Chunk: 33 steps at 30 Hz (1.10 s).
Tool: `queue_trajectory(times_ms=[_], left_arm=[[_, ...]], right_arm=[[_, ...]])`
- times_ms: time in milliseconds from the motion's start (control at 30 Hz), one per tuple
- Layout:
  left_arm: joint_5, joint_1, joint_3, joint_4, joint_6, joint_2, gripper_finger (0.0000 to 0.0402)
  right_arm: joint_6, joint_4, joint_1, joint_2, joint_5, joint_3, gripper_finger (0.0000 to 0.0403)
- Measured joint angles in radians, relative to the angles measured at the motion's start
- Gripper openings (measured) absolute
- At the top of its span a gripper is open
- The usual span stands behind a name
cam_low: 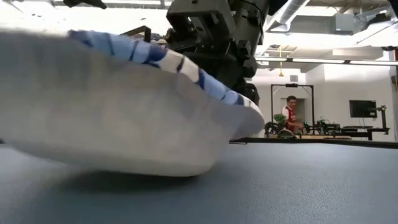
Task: Place and stack bowls onto a shelf
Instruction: Stack the white bowl on top of the other white bowl on the shelf
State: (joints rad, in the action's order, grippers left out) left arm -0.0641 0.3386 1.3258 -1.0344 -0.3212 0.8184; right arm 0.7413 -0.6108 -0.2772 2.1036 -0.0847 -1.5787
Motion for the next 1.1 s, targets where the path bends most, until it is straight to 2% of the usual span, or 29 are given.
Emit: queue_trajectory(times_ms=[200, 300, 500, 600, 700, 967, 1100], left_arm=[[0.000, 0.000, 0.000, 0.000, 0.007, 0.000, 0.0243], [0.000, 0.000, 0.000, 0.000, 0.008, 0.000, 0.0243], [0.001, 0.000, 0.000, 0.000, 0.009, 0.000, 0.0243], [0.001, 0.000, 0.000, 0.000, 0.009, 0.000, 0.0243], [0.001, 0.000, 0.000, 0.000, 0.009, 0.000, 0.0243], [0.001, 0.000, 0.000, 0.000, 0.014, 0.000, 0.0243], [0.001, 0.000, 0.000, 0.000, 0.015, 0.000, 0.0243]], right_arm=[[0.038, 0.006, -0.004, 0.000, -0.052, 0.000, 0.0212], [0.053, 0.006, -0.011, 0.000, -0.043, 0.000, 0.0237], [0.068, 0.022, -0.013, 0.026, -0.023, -0.001, 0.0237], [0.080, 0.033, -0.017, 0.056, -0.036, 0.001, 0.0219], [0.099, 0.040, -0.022, 0.060, -0.042, 0.000, 0.0185], [0.118, 0.017, -0.022, 0.018, -0.051, -0.002, 0.0023], [0.126, 0.009, -0.016, 0.013, -0.049, -0.002, 0.0022]])
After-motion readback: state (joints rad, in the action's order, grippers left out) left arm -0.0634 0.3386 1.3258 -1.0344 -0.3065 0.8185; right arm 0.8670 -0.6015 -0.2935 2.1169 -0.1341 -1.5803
